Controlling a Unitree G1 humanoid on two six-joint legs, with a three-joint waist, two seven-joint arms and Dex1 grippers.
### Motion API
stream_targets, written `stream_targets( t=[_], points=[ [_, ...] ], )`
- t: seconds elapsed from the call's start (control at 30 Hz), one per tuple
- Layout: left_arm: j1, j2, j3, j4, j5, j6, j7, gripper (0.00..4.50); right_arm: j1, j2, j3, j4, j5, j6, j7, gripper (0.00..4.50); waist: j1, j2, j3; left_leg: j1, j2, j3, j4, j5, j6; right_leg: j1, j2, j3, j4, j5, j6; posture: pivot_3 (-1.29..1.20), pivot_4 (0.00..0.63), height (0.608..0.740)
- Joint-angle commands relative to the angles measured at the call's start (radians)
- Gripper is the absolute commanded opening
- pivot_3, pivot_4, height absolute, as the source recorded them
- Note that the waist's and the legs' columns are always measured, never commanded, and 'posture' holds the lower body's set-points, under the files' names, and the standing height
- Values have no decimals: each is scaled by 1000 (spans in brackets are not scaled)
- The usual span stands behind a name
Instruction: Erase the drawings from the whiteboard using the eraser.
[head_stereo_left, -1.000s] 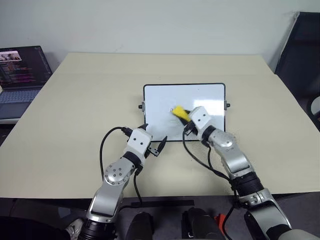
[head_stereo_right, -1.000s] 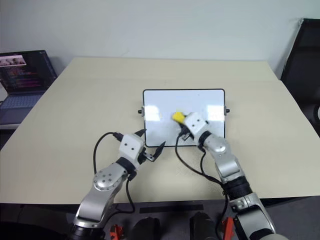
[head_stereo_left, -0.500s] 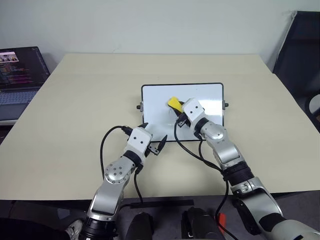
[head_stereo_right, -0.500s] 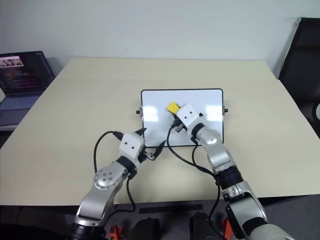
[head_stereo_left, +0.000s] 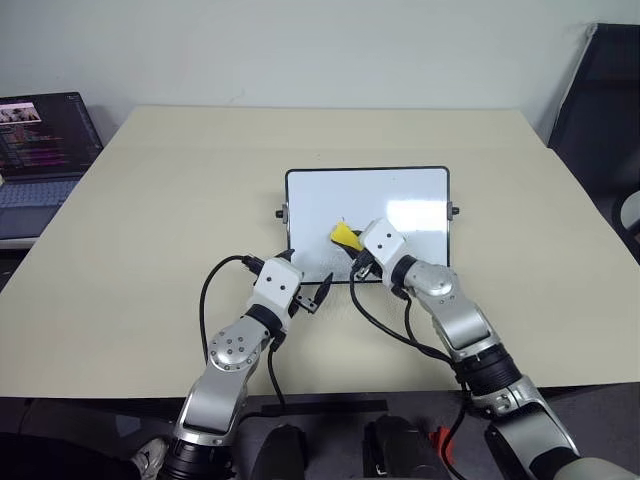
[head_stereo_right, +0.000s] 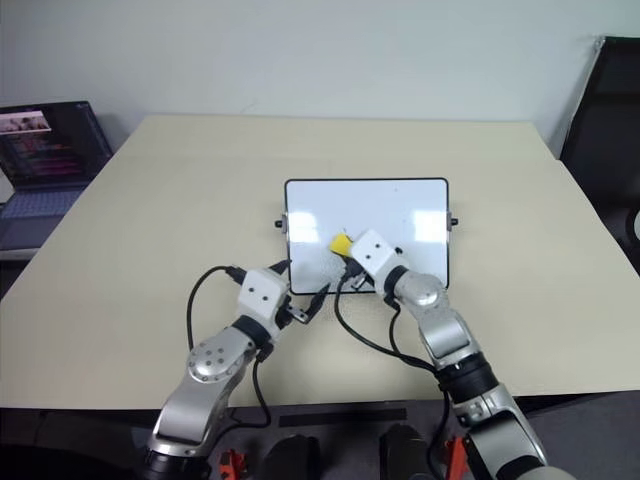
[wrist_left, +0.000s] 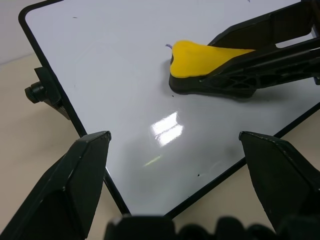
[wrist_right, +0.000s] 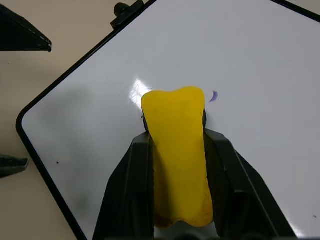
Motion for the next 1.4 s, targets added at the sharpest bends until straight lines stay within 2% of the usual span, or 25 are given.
stream_targets(
  t=[0.03, 0.37, 0.57, 0.83, 1.1, 1.27, 1.4],
  points=[
    [-14, -6, 0, -26, -8, -17, 1, 4500, -15, -15, -51, -11, 3, 9, -35, 1049, 0, 0, 0, 0, 0, 0, 0, 0, 0, 0, 0, 0, 0, 0, 0, 0, 150, 740],
    [-33, -11, -3, -4, -7, -28, -3, 4500, -98, 20, -106, 71, 9, -77, -135, 1049, 0, 0, 0, 0, -1, 0, 0, 0, 0, 0, 0, 0, 0, 0, 0, 0, 150, 740],
    [-34, -7, 3, -4, -6, -29, -2, 4500, -102, 33, -73, 90, 1, -86, -113, 1049, -3, 0, 0, 0, 0, 0, -1, 0, 0, 0, 1, 0, -1, 0, 0, 0, 150, 740],
    [-23, -7, 3, -11, -3, -27, 3, 4500, -31, -4, 0, 41, -7, -48, -15, 1049, -3, 0, 0, 0, 0, 0, 0, 0, 0, 0, 1, 0, 0, 0, 0, 0, 150, 740],
    [-31, -14, -6, 1, -5, -29, 2, 4500, -12, -24, -41, -7, 14, -25, -13, 1049, -1, 0, 0, 0, 0, 0, 0, 0, 0, 0, 1, 0, 0, 0, 0, 0, 150, 740],
    [-27, -17, -12, -48, -22, -37, -12, 4500, 41, -37, -92, -185, 75, 56, 3, 1049, 4, 0, 0, -1, 0, 0, 0, 0, 0, 0, 0, 0, -1, 0, 0, 0, 150, 740],
    [-67, -4, -20, -60, -83, -18, -96, 4500, 115, -111, -176, -413, 113, 210, 18, 1049, 7, 0, 0, -2, 0, 0, -1, 0, 0, -1, 0, 0, -2, -1, 1, 0, 150, 740]
  ],
)
